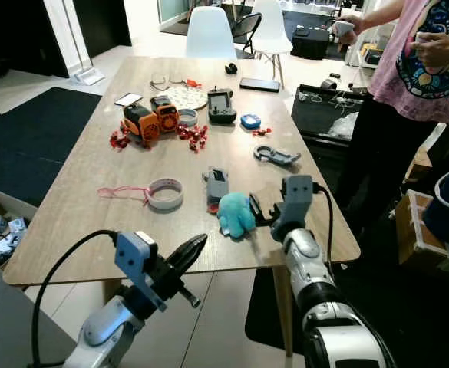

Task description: Hang keys on a hook

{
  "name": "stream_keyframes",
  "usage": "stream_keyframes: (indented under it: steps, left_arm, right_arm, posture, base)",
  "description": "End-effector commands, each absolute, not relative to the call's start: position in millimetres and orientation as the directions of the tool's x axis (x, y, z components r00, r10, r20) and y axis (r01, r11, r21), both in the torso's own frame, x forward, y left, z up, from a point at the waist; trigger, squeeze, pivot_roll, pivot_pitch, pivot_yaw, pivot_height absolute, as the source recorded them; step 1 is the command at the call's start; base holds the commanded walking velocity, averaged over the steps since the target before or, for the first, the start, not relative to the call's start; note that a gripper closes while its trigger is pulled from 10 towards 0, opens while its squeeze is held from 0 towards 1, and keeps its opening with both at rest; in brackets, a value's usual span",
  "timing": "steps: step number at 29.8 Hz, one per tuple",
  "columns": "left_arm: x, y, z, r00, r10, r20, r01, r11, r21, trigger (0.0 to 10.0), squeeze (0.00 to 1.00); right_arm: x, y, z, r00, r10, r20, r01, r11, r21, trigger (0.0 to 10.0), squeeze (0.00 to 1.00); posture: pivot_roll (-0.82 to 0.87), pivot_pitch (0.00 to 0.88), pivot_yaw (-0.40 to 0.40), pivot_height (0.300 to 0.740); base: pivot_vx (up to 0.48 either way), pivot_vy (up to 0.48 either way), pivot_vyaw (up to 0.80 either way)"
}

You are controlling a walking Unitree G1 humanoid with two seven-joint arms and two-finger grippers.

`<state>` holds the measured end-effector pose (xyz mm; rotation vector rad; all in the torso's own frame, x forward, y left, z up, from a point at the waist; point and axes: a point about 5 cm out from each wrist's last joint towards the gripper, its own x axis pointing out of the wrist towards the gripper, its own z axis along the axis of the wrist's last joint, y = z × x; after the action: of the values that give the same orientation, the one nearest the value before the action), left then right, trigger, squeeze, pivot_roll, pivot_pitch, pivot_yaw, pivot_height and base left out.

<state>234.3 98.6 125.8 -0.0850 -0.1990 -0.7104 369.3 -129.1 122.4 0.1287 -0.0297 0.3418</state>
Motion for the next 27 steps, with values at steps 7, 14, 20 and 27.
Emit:
stream_keyframes:
  steps: [7,14,20,27]
  left_arm:
    - [234,98,126,0.75,-0.632,0.198,0.648,0.761,-0.025,10.0,0.0]
    - [229,95,127,0.729,-0.655,0.201,0.673,0.74,-0.029,10.0,0.0]
    - [228,95,128,0.723,-0.659,0.209,0.681,0.73,-0.054,10.0,0.0]
    - [229,95,127,0.726,-0.657,0.203,0.679,0.731,-0.064,10.0,0.0]
  right_arm:
    - [360,-103,116,0.863,0.503,0.049,-0.505,0.858,0.092,10.0,0.0]
    - [351,-103,96,0.863,0.504,-0.031,-0.499,0.861,0.1,10.0,0.0]
    - [349,-106,89,0.87,0.489,-0.065,-0.477,0.868,0.139,10.0,0.0]
    - [352,-115,80,0.897,0.413,-0.157,-0.38,0.902,0.206,10.0,0.0]
  posture:
    - [0.06,0.059,-0.062,0.74]
    - [0.06,0.065,-0.063,0.74]
    - [0.06,0.059,-0.062,0.74]
    - [0.06,0.051,-0.064,0.74]
  base:
    - [0.0,0.0,0.0]
    - [0.0,0.0,0.0]
    - [0.0,0.0,0.0]
    - [0.0,0.0,0.0]
